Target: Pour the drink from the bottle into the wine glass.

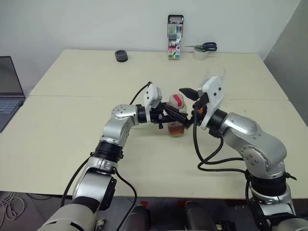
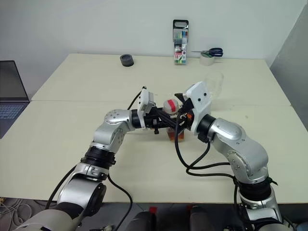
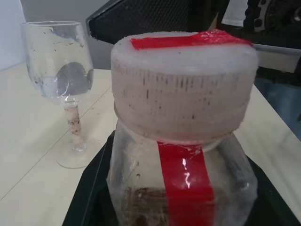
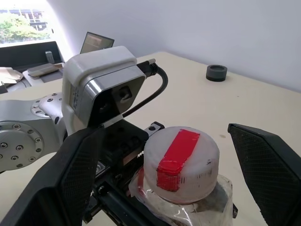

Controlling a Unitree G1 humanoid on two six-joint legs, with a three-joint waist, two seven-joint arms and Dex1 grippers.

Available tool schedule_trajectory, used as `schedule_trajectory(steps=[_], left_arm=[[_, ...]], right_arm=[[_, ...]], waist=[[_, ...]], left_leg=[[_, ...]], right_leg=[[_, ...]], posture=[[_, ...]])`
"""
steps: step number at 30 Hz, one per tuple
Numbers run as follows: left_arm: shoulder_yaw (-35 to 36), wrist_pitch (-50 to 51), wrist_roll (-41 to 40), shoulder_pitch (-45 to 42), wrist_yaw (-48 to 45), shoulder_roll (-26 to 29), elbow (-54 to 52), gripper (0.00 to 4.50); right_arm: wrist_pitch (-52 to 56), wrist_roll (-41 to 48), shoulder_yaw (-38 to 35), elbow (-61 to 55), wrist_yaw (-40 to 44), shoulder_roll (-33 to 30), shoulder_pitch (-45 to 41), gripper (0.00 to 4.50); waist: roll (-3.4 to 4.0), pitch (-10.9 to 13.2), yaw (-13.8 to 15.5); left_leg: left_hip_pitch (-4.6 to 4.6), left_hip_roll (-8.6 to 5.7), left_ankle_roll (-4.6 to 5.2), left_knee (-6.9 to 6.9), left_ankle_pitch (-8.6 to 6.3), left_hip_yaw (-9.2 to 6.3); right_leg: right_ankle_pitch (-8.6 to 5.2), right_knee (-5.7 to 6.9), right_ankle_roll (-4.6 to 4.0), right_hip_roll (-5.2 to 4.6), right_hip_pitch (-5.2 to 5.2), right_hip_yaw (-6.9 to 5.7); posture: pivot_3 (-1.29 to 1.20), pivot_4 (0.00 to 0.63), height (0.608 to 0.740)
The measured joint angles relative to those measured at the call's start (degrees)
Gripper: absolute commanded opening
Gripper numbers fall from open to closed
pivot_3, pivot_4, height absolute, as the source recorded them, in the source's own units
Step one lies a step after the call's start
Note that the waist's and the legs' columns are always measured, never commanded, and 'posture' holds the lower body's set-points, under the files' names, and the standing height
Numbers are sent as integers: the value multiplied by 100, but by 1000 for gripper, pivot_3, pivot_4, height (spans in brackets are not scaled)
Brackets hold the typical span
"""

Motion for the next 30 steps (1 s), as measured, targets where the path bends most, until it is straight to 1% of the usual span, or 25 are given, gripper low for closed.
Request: schedule_trajectory(steps=[5,6,8,14,21,24,26,27,30], left_arm=[[-17,-1,37,2,-7,12,-4,1814],[-35,-2,82,6,-18,20,-13,1814],[-64,-2,106,32,-54,22,-14,1814],[-93,-2,124,66,-85,34,-81,1814],[-112,-2,137,172,-92,38,-130,1809],[-190,-39,187,181,-236,96,-207,1802],[-295,-161,269,165,-359,109,-218,1801],[-343,-207,314,136,-376,108,-203,1800],[-395,-277,371,90,-430,103,-122,1800]], right_arm=[[-50,-119,41,88,103,-15,-3,4500],[-61,-133,45,108,115,-18,-3,4320],[-106,-180,59,162,135,-24,-10,3894],[-266,-358,207,291,321,-88,-107,1854],[-467,-405,309,460,719,-304,-132,1855],[-1048,-388,479,951,1855,-955,-436,1855],[-1505,-378,629,1400,2832,-1434,-738,1855],[-1644,-381,664,1572,3121,-1544,-828,1855],[-1909,-386,686,1939,3569,-1584,-927,1855]], waist=[[0,0,-17],[0,0,-18],[0,0,-21],[0,0,-31],[0,0,-32],[1,0,-34],[1,0,-34],[0,1,-34],[1,1,-48]], left_leg=[[0,-1,2,0,-1,-1],[0,-1,3,0,-2,-1],[0,-1,2,0,-1,-1],[0,-1,2,0,-1,-2],[0,-3,3,1,-1,-6],[0,-11,7,5,-3,-2],[4,-16,9,7,-4,-9],[4,-15,9,7,-4,-13],[4,-16,8,8,-4,-18]], right_leg=[[0,0,0,0,0,0],[0,0,0,0,0,0],[0,1,0,0,0,0],[0,1,0,0,0,-1],[0,1,0,-1,1,-2],[0,-1,0,-5,5,-2],[0,-3,0,-6,14,-6],[0,-4,0,-6,17,-8],[0,-2,0,-8,18,-9]], posture=[[0,150,740],[0,150,740],[0,150,740],[0,150,740],[0,150,740],[0,150,740],[0,150,740],[0,150,740],[0,150,740]])
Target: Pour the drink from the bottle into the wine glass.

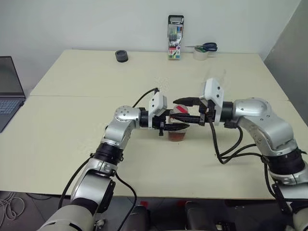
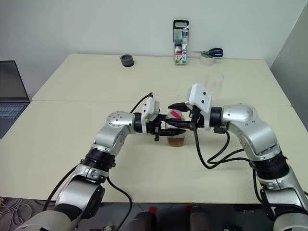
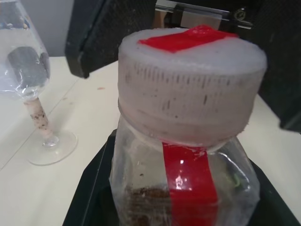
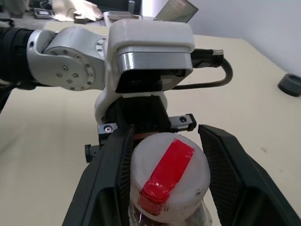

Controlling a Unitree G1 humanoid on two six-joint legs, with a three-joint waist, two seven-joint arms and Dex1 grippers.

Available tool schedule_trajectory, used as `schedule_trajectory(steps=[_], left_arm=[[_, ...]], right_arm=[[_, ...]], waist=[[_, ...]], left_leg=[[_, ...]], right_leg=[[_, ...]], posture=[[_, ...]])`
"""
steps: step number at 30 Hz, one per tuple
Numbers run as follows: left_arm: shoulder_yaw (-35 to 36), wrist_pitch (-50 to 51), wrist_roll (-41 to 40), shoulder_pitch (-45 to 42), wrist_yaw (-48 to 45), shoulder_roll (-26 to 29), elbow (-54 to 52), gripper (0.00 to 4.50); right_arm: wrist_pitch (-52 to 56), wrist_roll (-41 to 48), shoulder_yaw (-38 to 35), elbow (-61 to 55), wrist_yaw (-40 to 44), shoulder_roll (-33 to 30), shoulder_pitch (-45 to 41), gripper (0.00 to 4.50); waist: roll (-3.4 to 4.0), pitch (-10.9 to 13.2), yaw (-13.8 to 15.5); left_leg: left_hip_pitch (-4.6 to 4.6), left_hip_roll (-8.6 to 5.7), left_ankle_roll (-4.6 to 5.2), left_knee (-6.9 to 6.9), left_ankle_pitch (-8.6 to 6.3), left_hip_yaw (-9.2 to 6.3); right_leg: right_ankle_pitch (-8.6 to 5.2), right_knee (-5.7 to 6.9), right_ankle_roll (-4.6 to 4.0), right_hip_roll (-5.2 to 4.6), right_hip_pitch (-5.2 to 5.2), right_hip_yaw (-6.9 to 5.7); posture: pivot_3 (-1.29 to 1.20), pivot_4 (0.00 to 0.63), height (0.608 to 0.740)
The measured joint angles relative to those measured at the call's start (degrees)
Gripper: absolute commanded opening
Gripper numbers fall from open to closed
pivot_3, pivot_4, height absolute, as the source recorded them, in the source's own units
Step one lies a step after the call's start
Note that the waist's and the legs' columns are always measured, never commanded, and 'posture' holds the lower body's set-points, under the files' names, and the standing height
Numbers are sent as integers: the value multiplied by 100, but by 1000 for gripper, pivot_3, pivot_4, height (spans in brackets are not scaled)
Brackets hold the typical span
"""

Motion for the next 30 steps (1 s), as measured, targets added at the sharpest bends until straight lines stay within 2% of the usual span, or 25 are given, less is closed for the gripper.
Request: schedule_trajectory(steps=[1,5,8,14,22,30], left_arm=[[-16,-7,3,0,-11,-11,17,1800],[60,-2,-37,-2,42,1,62,1796],[255,-1,-43,-1,105,139,96,1796],[287,3,-39,26,191,136,109,1796],[292,-21,-36,24,219,127,183,1796],[293,-111,-25,-6,208,134,400,1795]], right_arm=[[-78,-2,11,87,117,-23,-21,1855],[-204,-129,-31,226,117,8,28,3206],[-14,-109,-352,171,-195,39,201,4183],[1027,465,-967,-1246,-978,47,1052,4226],[1242,-137,-801,-1882,-2908,1294,1339,4226],[1430,-214,-467,-1985,-3409,1839,1399,4226]], waist=[[0,0,-7],[0,0,-15],[0,0,-13],[0,0,63],[2,1,39],[3,1,33]], left_leg=[[-1,-1,0,1,0,-3],[-3,-6,-3,5,2,-16],[-4,-13,-9,7,5,-33],[-20,-25,-17,20,9,-69],[-19,-23,-6,50,3,-78],[-20,-26,-8,50,4,-79]], right_leg=[[0,0,0,-1,0,0],[0,1,0,-6,0,-3],[0,2,0,-11,0,-2],[0,-1,0,-18,5,-13],[-1,13,2,-6,10,-15],[-1,10,1,-8,13,-14]], posture=[[0,150,740],[0,150,740],[0,150,740],[0,150,740],[0,150,740],[0,150,740]])
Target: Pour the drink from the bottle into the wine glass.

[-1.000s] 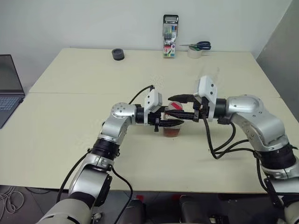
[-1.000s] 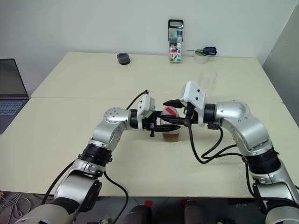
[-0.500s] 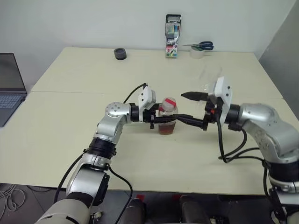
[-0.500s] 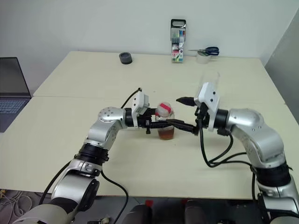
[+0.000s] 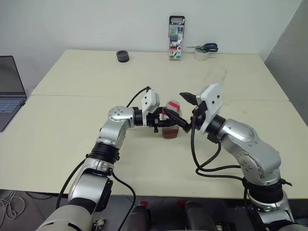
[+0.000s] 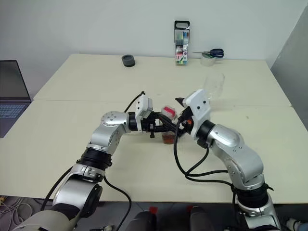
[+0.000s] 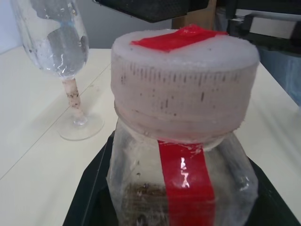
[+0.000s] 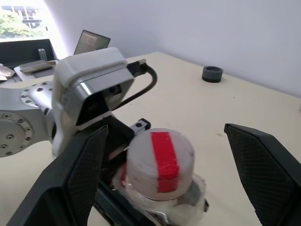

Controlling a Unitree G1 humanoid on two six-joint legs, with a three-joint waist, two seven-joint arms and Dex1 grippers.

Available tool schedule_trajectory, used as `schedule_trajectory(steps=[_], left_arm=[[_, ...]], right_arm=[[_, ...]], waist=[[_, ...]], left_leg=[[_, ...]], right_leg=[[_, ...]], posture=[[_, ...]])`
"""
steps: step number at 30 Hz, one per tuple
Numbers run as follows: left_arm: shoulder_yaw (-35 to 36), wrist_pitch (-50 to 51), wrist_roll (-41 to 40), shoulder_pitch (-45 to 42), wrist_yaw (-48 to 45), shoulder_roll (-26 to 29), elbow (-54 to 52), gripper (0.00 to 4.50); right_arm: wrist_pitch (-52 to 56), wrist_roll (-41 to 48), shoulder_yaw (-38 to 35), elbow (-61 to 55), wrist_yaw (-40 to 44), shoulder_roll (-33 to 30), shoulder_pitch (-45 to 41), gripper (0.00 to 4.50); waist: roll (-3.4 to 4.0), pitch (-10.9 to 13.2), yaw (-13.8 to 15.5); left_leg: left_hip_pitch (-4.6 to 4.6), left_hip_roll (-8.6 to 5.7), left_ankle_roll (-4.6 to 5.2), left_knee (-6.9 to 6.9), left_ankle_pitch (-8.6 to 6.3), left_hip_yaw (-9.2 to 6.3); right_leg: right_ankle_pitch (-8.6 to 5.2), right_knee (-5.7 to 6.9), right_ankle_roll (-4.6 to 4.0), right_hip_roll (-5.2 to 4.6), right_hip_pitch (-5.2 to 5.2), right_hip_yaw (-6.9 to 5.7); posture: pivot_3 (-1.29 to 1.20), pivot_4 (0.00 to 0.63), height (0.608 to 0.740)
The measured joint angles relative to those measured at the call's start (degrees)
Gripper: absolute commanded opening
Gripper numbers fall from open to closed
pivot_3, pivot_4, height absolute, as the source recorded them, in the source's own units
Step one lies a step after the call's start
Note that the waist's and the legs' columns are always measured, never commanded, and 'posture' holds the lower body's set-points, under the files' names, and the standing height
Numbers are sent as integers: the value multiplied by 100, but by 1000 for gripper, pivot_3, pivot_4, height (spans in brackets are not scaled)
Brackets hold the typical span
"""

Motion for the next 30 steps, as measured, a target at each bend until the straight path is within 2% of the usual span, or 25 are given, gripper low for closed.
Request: schedule_trajectory(steps=[7,19,23,27,30], left_arm=[[0,-72,4,-128,-1,-2,108,1795],[0,-112,7,-135,5,-1,160,1795],[0,-111,7,-135,9,3,159,1795],[0,-105,7,-133,17,5,139,1795],[2,-98,7,-107,25,20,117,1793]], right_arm=[[-43,-224,94,130,-297,273,45,4226],[-361,-523,170,497,-305,439,42,4226],[-428,-519,165,507,-286,533,41,3312],[-481,-505,176,532,-179,555,35,1894],[-535,-497,172,625,-35,524,0,1867]], waist=[[0,0,-25],[1,0,-58],[1,0,-58],[1,0,-62],[1,0,-65]], left_leg=[[0,0,3,0,-2,0],[0,0,4,0,-2,-1],[0,0,5,0,-2,-1],[0,0,5,0,-3,-2],[0,0,5,0,-3,-1]], right_leg=[[0,1,0,0,0,0],[0,2,0,1,-1,-1],[0,2,0,1,-1,-1],[0,2,0,1,0,-1],[0,2,0,1,0,0]], posture=[[0,150,740],[0,150,740],[0,150,740],[0,150,740],[0,150,740]])
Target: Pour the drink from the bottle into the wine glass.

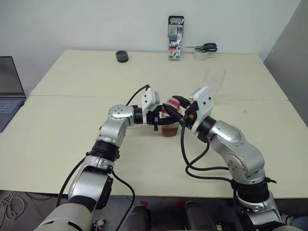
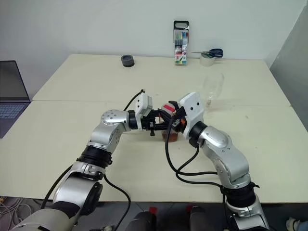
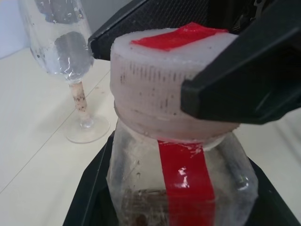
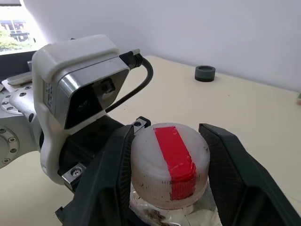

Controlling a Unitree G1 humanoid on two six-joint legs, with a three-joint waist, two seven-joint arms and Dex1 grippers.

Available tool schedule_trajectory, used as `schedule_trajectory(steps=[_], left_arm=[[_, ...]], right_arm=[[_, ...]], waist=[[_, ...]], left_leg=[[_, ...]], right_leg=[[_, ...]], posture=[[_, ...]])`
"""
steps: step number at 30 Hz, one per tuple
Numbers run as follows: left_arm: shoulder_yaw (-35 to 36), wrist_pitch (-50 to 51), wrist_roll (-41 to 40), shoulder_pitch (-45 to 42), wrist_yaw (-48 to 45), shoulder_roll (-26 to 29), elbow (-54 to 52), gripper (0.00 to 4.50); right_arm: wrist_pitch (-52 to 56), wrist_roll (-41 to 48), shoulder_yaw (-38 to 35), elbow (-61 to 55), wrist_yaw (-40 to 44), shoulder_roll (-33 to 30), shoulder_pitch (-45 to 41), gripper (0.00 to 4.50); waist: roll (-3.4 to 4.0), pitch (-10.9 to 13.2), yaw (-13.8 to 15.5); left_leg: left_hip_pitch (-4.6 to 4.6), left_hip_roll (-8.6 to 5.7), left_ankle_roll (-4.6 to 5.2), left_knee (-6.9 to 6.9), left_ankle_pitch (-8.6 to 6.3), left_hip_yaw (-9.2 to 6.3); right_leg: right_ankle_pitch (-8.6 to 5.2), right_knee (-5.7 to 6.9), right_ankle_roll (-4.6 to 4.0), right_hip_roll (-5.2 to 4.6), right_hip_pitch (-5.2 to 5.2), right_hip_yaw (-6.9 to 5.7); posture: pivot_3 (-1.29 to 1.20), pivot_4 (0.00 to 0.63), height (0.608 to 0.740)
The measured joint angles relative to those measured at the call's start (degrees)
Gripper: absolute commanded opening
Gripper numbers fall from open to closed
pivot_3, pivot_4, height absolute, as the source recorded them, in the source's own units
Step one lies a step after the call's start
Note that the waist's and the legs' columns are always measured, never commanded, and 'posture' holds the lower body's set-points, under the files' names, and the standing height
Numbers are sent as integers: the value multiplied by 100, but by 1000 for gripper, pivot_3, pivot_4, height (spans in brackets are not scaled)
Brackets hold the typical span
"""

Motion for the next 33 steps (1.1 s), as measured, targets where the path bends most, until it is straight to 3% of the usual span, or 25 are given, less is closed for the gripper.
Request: schedule_trajectory(steps=[3,10,13,17,18,24,33], left_arm=[[5,13,-7,27,-21,11,-2,1793],[-61,17,-20,-1,-416,81,-256,1787],[-80,67,-19,-7,-437,75,-216,1787],[32,130,-19,-7,-284,99,-132,1786],[61,130,-19,-7,-253,94,-125,1786],[149,127,-18,-36,-113,40,13,1786],[153,76,-5,-132,-142,-39,150,1786]], right_arm=[[-188,86,-2,275,475,-266,-156,1867],[-940,448,234,1754,3418,-1776,-1576,1868],[-887,490,261,2009,3689,-1848,-1696,2875],[-857,437,37,2043,3428,-1865,-1455,4354],[-788,449,-65,1922,3318,-1878,-1395,4500],[65,772,-635,396,2448,-1936,-685,4500],[245,-78,-233,-398,135,-424,-8,4500]], waist=[[1,1,-1],[10,7,-26],[10,7,-24],[10,7,-17],[10,7,-14],[10,7,7],[11,7,-19]], left_leg=[[0,-2,2,0,-1,0],[4,1,6,0,-3,13],[2,0,4,0,-2,4],[-9,-5,3,8,-2,-4],[-15,-6,0,9,0,-7],[-24,-4,-9,8,5,-13],[-23,-4,-15,11,9,-11]], right_leg=[[0,-1,0,0,1,0],[0,-3,0,4,5,-11],[0,-3,0,2,5,-9],[0,-4,0,-7,2,-4],[0,-4,0,-8,-1,-4],[0,-4,0,-8,-6,-8],[0,6,0,-1,-11,-3]], posture=[[0,150,740],[0,150,740],[0,150,740],[0,150,740],[0,150,740],[0,150,740],[0,150,740]])
